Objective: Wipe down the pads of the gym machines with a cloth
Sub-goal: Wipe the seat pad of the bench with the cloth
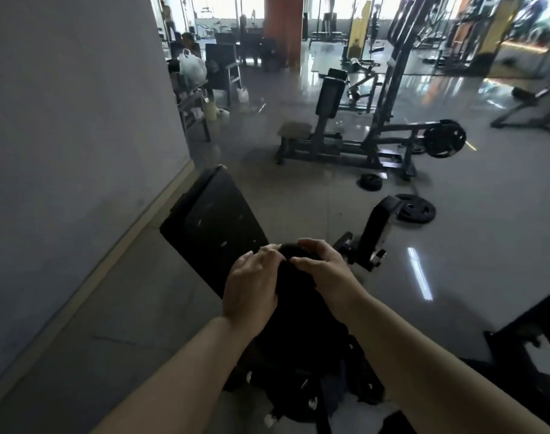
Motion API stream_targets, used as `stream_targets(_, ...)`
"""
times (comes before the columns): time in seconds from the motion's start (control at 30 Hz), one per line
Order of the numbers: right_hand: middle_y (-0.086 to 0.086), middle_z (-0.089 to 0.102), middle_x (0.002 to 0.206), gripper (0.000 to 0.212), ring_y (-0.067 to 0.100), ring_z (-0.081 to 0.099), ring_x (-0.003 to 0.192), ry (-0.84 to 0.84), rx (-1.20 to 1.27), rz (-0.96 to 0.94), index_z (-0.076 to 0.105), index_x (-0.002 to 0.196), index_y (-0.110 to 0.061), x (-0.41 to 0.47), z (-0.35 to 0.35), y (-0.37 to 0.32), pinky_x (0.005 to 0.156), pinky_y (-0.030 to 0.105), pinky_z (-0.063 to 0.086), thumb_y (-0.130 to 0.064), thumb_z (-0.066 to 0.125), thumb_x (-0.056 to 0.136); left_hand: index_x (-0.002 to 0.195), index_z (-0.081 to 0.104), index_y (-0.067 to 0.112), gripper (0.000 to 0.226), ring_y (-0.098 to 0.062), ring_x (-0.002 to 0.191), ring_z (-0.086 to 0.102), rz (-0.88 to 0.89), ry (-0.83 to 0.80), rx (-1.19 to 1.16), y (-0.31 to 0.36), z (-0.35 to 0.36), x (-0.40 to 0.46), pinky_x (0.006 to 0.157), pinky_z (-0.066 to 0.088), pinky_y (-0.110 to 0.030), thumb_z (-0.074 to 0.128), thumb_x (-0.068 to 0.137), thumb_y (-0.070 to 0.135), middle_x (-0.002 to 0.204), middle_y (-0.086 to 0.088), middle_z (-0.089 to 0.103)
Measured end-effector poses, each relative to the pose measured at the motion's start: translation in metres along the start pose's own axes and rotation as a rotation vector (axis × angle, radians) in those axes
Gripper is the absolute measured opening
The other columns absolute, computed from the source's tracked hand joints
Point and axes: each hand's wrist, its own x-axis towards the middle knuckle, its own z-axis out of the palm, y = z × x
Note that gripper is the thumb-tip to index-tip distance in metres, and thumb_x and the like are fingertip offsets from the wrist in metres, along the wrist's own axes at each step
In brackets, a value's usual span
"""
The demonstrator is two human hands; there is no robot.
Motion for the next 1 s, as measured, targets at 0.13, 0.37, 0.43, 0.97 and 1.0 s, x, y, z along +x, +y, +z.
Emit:
stream_targets(0.13,0.005,0.068,0.105,0.027,0.021,0.064,0.098,0.033,0.074,0.335,0.065,0.109,-0.022,0.024,0.034,-0.003,0.075,0.033,0.051,-0.037,0.061,0.088,0.094,0.061,0.013,0.039,-0.027,0.088,0.069,0.119,-0.025,-0.085,-0.044,-0.002,0.018,0.083,0.053,-0.036,0.075,0.06,-0.001,0.111,-0.005,0.067)
stream_targets(0.37,0.009,0.072,0.102,0.031,0.023,0.066,0.095,0.2,0.205,0.532,0.065,0.111,-0.011,0.047,0.012,0.032,0.076,0.035,0.053,-0.029,0.065,0.086,0.09,0.062,0.019,0.054,-0.019,0.078,0.067,0.297,-0.169,-0.218,-0.073,0.034,0.029,0.075,0.055,-0.031,0.085,0.045,-0.002,0.11,-0.002,0.063)
stream_targets(0.43,0.01,0.072,0.099,0.025,0.026,0.067,0.094,0.312,0.106,0.447,0.065,0.111,-0.009,0.051,-0.005,0.043,0.082,0.037,0.054,-0.019,0.064,0.088,0.091,0.065,0.018,0.055,-0.015,0.077,0.067,0.281,-0.269,-0.252,-0.072,0.056,0.03,0.075,0.051,-0.025,0.085,0.045,-0.005,0.11,-0.001,0.062)
stream_targets(0.97,0.005,0.066,0.082,0.013,0.012,0.067,0.073,0.139,-0.107,0.327,0.059,0.095,-0.008,0.184,-0.107,0.13,0.066,0.025,0.052,0.0,0.063,0.086,0.118,0.057,0.035,0.039,-0.005,0.093,0.064,-0.504,-0.892,-0.962,-0.072,0.244,0.085,0.084,0.055,-0.031,0.055,0.085,0.016,0.105,0.007,0.066)
stream_targets(1.0,0.005,0.066,0.082,0.011,0.013,0.067,0.074,0.158,-0.137,0.325,0.059,0.093,-0.008,0.2,-0.116,0.138,0.068,0.028,0.054,-0.001,0.064,0.086,0.113,0.058,0.038,0.031,-0.004,0.092,0.065,-0.501,-0.885,-0.896,-0.075,0.261,0.09,0.083,0.056,-0.031,0.058,0.088,0.019,0.101,0.009,0.066)
